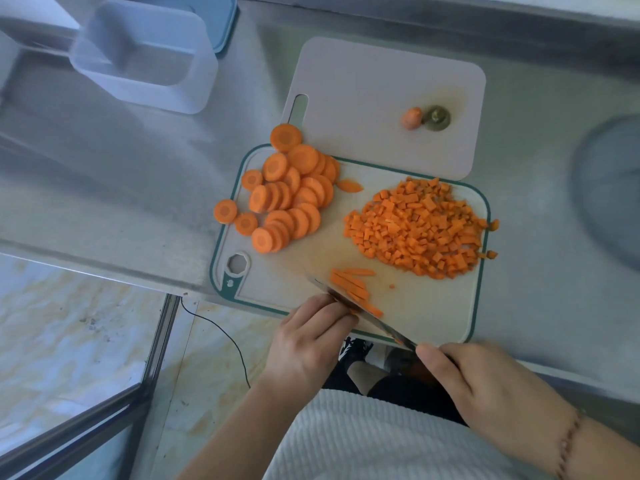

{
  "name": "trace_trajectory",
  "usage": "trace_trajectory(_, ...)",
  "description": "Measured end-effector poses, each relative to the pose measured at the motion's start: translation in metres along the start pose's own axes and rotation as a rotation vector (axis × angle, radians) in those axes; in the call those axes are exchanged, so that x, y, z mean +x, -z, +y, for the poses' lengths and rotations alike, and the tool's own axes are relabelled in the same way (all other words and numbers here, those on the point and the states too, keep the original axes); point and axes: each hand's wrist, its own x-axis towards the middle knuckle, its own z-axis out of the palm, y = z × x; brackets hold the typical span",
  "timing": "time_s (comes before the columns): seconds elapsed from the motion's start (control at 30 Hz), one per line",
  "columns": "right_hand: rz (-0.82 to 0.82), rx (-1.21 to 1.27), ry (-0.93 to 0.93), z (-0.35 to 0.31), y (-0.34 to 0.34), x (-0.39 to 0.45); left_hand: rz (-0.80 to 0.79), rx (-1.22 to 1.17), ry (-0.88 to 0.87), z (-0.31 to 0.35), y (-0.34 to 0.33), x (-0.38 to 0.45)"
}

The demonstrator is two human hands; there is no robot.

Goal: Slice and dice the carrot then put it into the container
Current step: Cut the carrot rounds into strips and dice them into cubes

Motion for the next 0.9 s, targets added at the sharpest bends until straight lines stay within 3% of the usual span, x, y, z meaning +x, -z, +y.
trace_trajectory(0.23, -0.002, -0.136, 0.010, -0.016, -0.002, 0.017, 0.051, -0.048, 0.034, -0.001, -0.002, 0.001)
trace_trajectory(0.4, 0.034, -0.102, 0.072, -0.019, -0.004, 0.025, 0.028, -0.070, 0.047, 0.001, -0.002, 0.000)
trace_trajectory(0.63, 0.148, -0.185, 0.093, 0.004, 0.003, 0.005, 0.051, -0.096, 0.047, -0.004, 0.013, -0.006)
trace_trajectory(0.73, 0.230, -0.316, 0.137, 0.011, 0.005, 0.004, 0.172, -0.129, 0.190, -0.012, 0.037, -0.007)
trace_trajectory(0.83, 0.294, -0.447, 0.210, 0.020, 0.002, 0.006, 0.344, -0.095, 0.494, -0.022, 0.068, 0.010)
trace_trajectory(0.9, 0.372, -0.496, 0.285, 0.024, -0.001, 0.007, 0.308, -0.083, 0.520, -0.019, 0.084, 0.034)
